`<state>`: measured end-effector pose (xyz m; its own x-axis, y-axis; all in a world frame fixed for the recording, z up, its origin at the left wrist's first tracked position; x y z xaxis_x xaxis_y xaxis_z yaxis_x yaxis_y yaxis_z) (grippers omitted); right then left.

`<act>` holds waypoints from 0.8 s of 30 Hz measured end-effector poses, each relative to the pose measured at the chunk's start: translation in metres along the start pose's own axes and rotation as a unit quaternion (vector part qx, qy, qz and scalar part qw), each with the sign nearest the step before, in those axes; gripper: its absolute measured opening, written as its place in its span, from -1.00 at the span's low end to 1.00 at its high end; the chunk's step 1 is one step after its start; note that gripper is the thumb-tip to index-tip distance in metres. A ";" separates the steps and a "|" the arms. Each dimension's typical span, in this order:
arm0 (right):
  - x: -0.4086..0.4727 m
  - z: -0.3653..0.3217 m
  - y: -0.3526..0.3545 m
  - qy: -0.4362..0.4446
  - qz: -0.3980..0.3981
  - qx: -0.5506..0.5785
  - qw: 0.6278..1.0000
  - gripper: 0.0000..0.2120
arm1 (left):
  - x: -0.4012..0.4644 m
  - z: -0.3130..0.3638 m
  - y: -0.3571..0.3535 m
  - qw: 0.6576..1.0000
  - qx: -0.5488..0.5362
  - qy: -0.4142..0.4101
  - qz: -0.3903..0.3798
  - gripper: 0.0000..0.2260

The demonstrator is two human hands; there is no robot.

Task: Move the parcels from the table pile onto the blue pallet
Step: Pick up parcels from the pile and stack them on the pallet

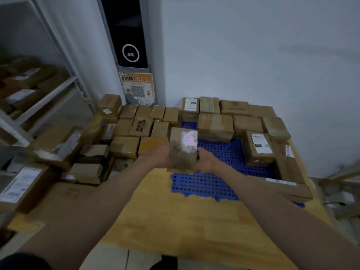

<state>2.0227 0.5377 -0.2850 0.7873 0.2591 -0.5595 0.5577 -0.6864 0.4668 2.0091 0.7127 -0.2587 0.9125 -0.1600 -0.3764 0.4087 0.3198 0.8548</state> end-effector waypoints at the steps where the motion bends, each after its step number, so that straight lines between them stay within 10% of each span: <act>1: 0.011 -0.004 0.007 0.005 0.009 -0.001 1.000 -0.31 | 0.015 -0.002 0.005 1.000 -0.007 0.001 0.003 -0.40; 24: 0.246 -0.032 0.106 -0.016 0.056 -0.149 0.987 -0.30 | 0.282 -0.041 0.034 0.996 -0.051 0.037 -0.067 -0.26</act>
<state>2.2837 0.5498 -0.3510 0.8424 0.1676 -0.5121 0.5237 -0.4783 0.7050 2.2809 0.7168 -0.3505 0.8473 -0.1397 -0.5125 0.5223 0.3944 0.7561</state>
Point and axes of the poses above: each hand's wrist, its own x-axis towards the middle knuckle, its own y-axis out of the back of the hand, z = x × y, the point moved 4 cm from there along x, towards the middle knuckle, and after that the axes turned 4 degrees about x, right-handed, at the moved point
